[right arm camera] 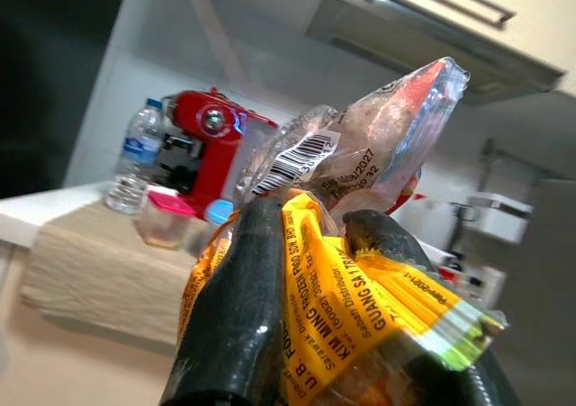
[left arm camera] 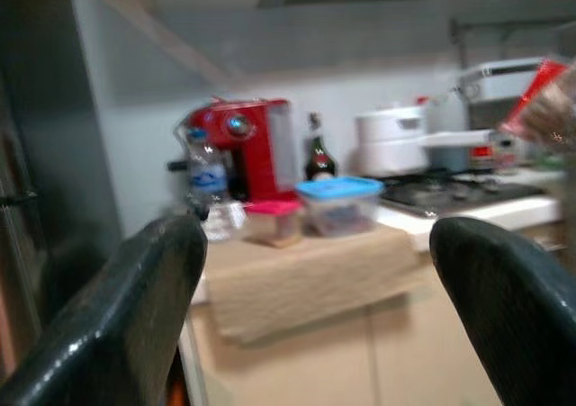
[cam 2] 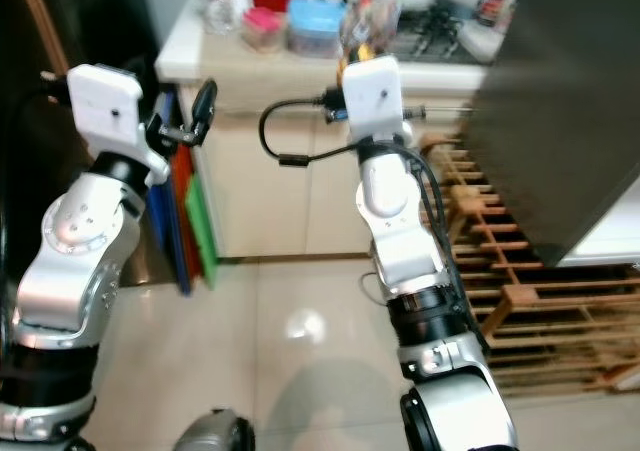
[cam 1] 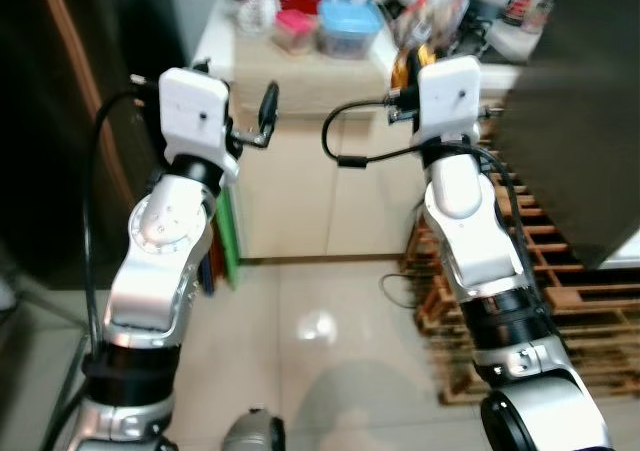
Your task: Restocking fridge
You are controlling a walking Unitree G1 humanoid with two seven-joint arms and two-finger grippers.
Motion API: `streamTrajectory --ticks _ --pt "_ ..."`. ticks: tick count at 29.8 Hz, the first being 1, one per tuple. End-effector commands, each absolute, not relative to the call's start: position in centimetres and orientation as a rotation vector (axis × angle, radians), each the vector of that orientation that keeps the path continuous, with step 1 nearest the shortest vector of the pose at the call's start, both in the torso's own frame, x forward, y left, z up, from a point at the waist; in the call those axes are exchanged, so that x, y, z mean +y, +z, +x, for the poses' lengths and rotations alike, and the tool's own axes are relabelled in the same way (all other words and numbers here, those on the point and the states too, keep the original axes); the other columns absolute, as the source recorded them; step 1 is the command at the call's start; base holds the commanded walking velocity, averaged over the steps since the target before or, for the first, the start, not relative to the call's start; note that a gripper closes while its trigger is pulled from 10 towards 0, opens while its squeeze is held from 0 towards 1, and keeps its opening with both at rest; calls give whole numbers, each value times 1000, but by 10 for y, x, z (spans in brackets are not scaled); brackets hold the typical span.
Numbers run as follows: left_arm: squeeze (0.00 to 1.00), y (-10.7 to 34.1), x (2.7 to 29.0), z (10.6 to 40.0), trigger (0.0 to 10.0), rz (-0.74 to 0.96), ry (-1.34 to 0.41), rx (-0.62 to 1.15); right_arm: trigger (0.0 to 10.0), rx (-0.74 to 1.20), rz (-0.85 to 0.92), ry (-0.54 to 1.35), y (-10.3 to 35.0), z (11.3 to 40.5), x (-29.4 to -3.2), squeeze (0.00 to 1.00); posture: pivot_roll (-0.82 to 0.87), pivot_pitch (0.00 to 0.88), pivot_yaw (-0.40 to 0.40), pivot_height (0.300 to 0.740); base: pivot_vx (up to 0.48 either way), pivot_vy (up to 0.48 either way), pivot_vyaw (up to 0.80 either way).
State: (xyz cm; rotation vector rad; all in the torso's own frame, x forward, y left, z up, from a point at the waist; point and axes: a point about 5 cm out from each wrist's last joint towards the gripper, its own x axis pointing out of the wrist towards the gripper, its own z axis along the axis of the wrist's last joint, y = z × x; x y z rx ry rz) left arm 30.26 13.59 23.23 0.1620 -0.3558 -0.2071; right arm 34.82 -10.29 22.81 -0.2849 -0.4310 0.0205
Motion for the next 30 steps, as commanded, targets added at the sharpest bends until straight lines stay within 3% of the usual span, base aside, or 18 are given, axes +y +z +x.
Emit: streamTrajectory --ticks 1,11,21,30 --pt "0 233 134 302 10000 176 -214 -359 0 -459 -269 18 237 348 -103 0 16 19 -39 740 0 -472 0" --pt "0 208 151 294 10000 127 -153 -271 0 -454 -283 25 234 347 -105 0 4 14 -19 740 0 -472 0" --pt "0 203 147 293 10000 121 -175 -262 0 -439 -280 8 228 344 -109 0 -3 8 6 740 0 -467 0" --pt "0 195 152 304 10000 125 -110 -218 0 -414 -271 22 221 340 -108 0 -24 10 4 740 256 -402 0"
